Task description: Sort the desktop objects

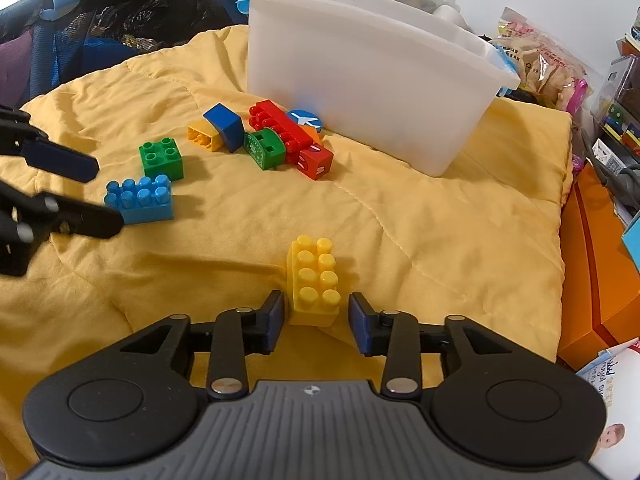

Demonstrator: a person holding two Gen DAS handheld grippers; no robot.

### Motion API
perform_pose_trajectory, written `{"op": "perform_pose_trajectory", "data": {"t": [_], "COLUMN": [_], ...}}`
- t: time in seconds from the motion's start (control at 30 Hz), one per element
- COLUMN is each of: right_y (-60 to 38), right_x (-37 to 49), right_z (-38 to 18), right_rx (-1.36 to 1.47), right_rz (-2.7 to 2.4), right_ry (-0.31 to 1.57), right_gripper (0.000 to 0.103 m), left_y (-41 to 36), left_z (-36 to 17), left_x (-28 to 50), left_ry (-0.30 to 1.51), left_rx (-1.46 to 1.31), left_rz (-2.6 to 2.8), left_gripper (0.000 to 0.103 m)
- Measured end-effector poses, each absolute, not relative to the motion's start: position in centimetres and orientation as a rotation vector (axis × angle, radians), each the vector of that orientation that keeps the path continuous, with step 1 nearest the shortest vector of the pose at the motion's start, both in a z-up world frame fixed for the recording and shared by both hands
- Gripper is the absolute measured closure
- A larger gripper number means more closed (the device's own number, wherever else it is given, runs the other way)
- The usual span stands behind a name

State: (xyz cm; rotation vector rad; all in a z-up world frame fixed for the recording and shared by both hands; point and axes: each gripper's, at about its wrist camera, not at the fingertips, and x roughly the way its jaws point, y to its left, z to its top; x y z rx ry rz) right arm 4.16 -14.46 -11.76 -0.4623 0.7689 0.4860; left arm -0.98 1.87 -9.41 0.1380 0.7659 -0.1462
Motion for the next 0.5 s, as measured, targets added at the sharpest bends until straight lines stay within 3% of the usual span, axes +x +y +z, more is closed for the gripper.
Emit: {"op": "perform_pose_trajectory", "data": {"t": [0.3, 0.37, 0.4, 0.5], "right_y": [-14.3, -14.4, -14.5, -15.0], "right_x": [4.7, 5.2, 5.3, 5.3], "right_z": [-11.4, -11.8, -12.0, -11.9], "right_rx": [-0.438, -0.413, -0.398, -0.346], "right_rz": [0.504, 0.504, 0.503, 0.534], "right_ry": [0.754, 0.779, 0.786, 0.808], "right_gripper": [0.056, 0.057, 0.058, 0.075], "left_y": [2.4, 2.3, 2.2, 2.3], "left_z": [-12.0, -11.9, -11.6, -9.8], "left_x": [1.1, 1.0, 0.9, 0.7], "left_ry": [0.807, 0.812, 0.812, 0.802], "left_rx": [0.131, 0.103, 0.107, 0.08], "left_rz": [-0.137, -0.167, -0.178, -0.224], "left_gripper": [0.05, 0.076, 0.076, 0.076]}}
